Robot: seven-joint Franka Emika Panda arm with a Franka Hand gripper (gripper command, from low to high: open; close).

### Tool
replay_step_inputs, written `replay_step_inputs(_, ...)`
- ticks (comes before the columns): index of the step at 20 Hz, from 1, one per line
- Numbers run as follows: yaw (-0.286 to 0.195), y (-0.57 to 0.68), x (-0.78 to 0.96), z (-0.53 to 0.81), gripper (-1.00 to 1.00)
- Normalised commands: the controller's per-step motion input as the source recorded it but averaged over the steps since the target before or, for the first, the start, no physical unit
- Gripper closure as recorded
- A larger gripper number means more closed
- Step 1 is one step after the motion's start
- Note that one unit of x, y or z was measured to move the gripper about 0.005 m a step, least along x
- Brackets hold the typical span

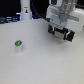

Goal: Open the kcup holder, insert the kcup into the holder, and close the kcup holder

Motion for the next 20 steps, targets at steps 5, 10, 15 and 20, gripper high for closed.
replay_step_inputs(5, -0.003, -0.53, 0.25, 0.00, 1.00)
replay_step_inputs(10, -0.065, -0.32, 0.74, 0.19, 1.00)
replay_step_inputs(15, -0.082, -0.33, 0.89, 0.24, 1.00)
replay_step_inputs(20, -0.083, -0.33, 0.89, 0.28, 1.00)
